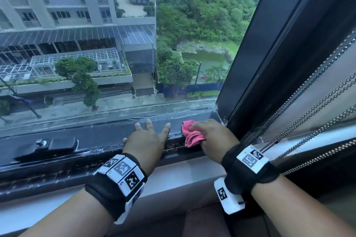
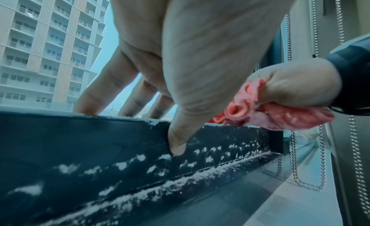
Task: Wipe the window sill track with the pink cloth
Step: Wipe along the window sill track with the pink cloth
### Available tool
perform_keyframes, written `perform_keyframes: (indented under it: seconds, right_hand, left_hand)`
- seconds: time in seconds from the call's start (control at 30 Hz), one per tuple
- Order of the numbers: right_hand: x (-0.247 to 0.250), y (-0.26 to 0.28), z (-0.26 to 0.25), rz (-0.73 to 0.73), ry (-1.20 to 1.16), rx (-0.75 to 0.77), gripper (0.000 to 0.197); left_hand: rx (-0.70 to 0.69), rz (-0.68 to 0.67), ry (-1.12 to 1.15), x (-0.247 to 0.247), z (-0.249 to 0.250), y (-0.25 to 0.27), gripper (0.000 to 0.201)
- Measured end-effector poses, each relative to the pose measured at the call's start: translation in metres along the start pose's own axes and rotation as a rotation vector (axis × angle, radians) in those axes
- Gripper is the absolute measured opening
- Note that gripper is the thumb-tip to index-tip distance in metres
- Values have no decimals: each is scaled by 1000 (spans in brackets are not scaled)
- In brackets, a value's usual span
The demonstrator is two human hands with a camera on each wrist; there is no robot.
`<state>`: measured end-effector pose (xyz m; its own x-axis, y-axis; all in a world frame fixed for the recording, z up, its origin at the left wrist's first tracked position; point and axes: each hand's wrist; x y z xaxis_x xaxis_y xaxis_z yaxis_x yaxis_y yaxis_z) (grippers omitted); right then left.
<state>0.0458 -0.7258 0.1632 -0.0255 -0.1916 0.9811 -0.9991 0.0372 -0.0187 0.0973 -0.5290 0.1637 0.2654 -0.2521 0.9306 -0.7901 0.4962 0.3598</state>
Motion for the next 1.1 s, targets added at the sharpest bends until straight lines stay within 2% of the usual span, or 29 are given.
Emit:
perform_keyframes:
  seconds: [0.1, 0.17, 0.27, 0.4, 0.47, 0.53, 0.63, 0.7, 0.8, 0.87, 0.97, 1.1]
  right_hand:
    - [2, -16, -1, 77, -77, -50, 63]
    - [-4, -18, -7, 61, -142, -74, 58]
    - [-22, -2, -17, 133, -54, -26, 64]
    - [-22, 12, -29, 138, -151, 64, 58]
    - [-19, 8, -33, 185, -222, -8, 57]
    - [-22, 2, -33, 284, -192, -129, 62]
    - [-30, -3, -34, 221, -48, -216, 64]
    - [-31, -1, -41, 201, -73, -205, 59]
    - [-26, 5, -54, 231, -178, -130, 49]
    - [-20, 8, -59, 225, -326, -153, 45]
    - [-12, 7, -57, 321, -646, -308, 37]
    - [-21, 14, -47, 645, -876, -579, 36]
  left_hand:
    - [-6, 9, -35, 0, -3, 1, 90]
    - [-17, 16, -67, 1, -4, 1, 89]
    - [-28, 22, -105, 4, -7, 2, 85]
    - [-44, 37, -134, 6, -14, 1, 80]
    - [-58, 45, -140, 8, -18, 2, 78]
    - [-82, 51, -135, 12, -21, 4, 77]
    - [-130, 46, -115, 17, -28, 8, 80]
    - [-163, 35, -102, 21, -33, 11, 79]
    - [-227, 18, -77, 32, -37, 14, 75]
    - [-263, -15, -72, 40, -38, 17, 73]
    - [-296, -71, -18, 42, -42, 11, 83]
    - [-383, -171, 36, 45, -36, -6, 88]
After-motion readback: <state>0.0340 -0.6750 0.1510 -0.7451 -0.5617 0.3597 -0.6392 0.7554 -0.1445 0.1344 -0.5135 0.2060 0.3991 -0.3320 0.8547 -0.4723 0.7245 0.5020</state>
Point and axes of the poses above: each hand's wrist, its own y-axis away from the middle knuckle, its own x-axis out of the back of the hand, z = x × y, and after that the axes turned 11 degrees about y, right-handed
